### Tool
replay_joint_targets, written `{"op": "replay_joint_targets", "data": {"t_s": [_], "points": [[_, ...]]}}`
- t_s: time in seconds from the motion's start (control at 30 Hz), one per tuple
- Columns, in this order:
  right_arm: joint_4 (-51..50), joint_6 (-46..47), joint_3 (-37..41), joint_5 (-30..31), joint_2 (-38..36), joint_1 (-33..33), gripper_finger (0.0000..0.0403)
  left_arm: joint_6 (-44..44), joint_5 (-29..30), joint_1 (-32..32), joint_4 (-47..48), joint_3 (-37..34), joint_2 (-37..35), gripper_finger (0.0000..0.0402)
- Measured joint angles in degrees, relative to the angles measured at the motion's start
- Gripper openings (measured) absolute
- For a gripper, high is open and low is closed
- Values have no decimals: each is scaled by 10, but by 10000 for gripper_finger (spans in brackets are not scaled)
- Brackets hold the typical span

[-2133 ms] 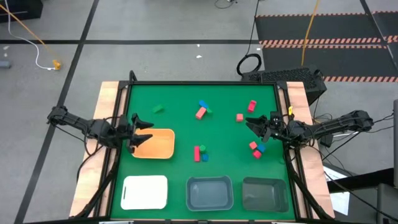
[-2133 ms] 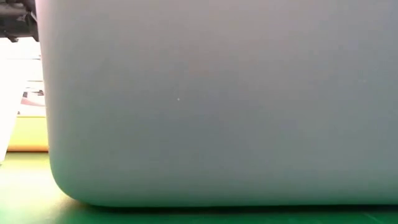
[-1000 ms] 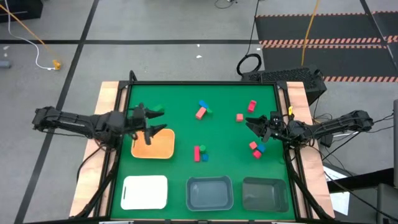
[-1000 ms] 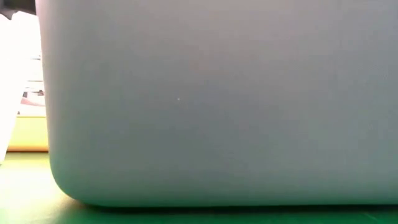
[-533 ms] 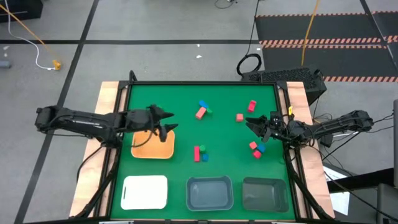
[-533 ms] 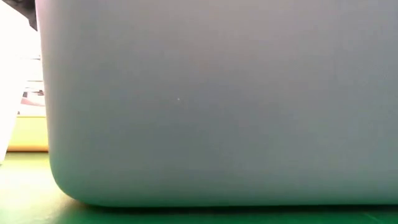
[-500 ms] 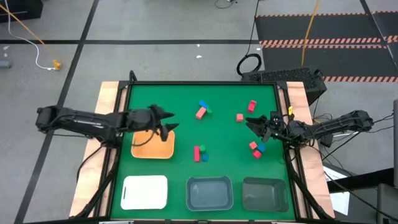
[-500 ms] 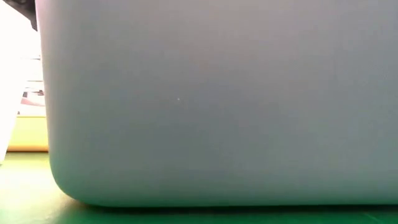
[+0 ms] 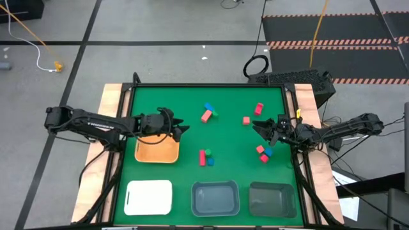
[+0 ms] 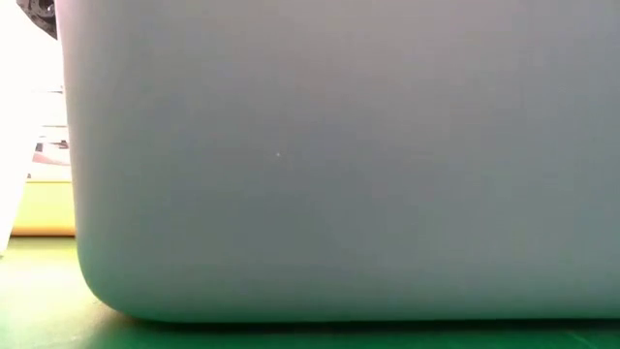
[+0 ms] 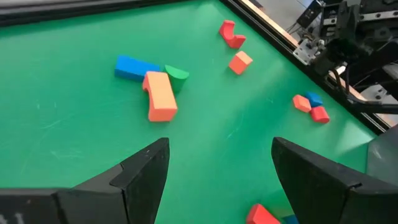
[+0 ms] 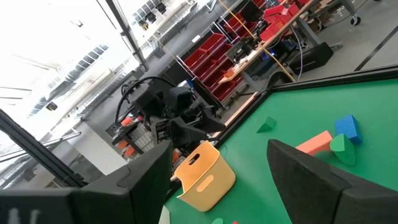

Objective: Sort & place blocks by color
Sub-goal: Put the top left orange block into the yellow bin

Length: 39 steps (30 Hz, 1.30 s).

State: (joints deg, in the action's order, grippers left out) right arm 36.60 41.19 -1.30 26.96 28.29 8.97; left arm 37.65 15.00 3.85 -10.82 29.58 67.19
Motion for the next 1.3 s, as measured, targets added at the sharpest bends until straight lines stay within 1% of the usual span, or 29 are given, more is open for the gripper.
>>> {"op": "replay_joint_targets", "data": {"t_s": [0.27, 0.4, 0.53, 0.63, 0.67, 0.77, 0.8, 0.97, 1.03, 1.1, 1.17, 1.3], "points": [[0, 1, 0, 0, 0, 0, 254, -41, -4, -1, -6, 0, 0, 282], [0, 0, 0, 0, 0, 0, 254, -64, -7, 14, -31, 0, 0, 283], [0, 0, 0, 0, 0, 0, 254, -44, -57, 33, -70, 0, 0, 283], [0, 0, 0, 0, 0, 0, 254, -54, -68, 40, -86, 0, 0, 283], [0, 0, 0, 0, 0, 0, 254, -59, -66, 42, -92, 0, 0, 283], [0, 0, 0, 0, 0, 0, 254, -72, -26, 42, -100, 0, 0, 283], [0, 0, 0, 0, 0, 0, 254, -79, -21, 41, -100, 0, 0, 283], [0, 0, 0, 0, 0, 0, 254, -132, -28, 44, -112, 0, 0, 283], [0, 0, 0, 0, 0, 0, 254, -151, -25, 50, -134, 0, 0, 283], [0, 0, 0, 0, 0, 0, 254, -140, -16, 55, -165, 0, 0, 283], [0, 1, 0, 0, 0, 0, 254, -128, -24, 65, -185, 0, 0, 283], [0, 1, 0, 0, 0, 0, 254, -110, -39, 85, -175, 0, 0, 283]]}}
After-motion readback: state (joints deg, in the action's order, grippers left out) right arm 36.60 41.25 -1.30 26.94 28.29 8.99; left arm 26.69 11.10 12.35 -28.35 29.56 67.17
